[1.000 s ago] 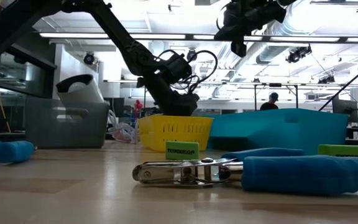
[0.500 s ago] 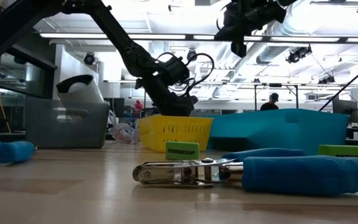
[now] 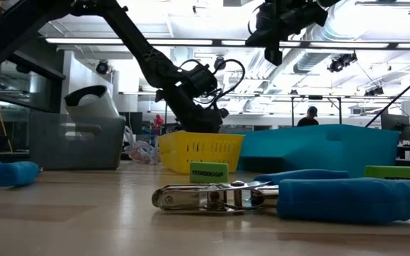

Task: Pick & Place School Supplies
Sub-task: Put the crayons box into the blue bin

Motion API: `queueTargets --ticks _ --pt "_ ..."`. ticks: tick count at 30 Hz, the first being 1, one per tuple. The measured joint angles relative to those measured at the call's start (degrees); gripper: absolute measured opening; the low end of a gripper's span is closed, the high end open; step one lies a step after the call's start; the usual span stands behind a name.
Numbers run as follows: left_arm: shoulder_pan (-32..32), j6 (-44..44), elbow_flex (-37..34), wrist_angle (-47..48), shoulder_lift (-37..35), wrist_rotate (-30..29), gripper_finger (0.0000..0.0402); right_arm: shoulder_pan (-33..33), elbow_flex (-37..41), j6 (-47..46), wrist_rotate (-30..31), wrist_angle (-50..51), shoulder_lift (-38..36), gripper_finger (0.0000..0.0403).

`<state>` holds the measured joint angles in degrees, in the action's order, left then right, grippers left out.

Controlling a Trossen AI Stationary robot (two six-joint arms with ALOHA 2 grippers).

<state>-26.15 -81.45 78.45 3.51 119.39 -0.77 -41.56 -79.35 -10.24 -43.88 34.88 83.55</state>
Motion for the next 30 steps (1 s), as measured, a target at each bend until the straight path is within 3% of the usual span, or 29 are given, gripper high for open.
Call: queueTargets --ticks 9,21,30 --pt "-0.19 -0.68 0.01 -0.11 0.0 0.82 0.0076 0.0 0.0 0.0 -0.02 0.0 0.0 0.0002" --pt "-2.16 -0.68 0.01 -0.12 0.1 6.49 0.0076 0.01 0.0 0.0 -0.06 -0.07 0.0 0.0002" --pt "-2.08 -2.75 0.03 0.02 0.46 6.36 0.0076 0.02 -0.01 0.0 -1.3 -1.53 0.0 0.0002"
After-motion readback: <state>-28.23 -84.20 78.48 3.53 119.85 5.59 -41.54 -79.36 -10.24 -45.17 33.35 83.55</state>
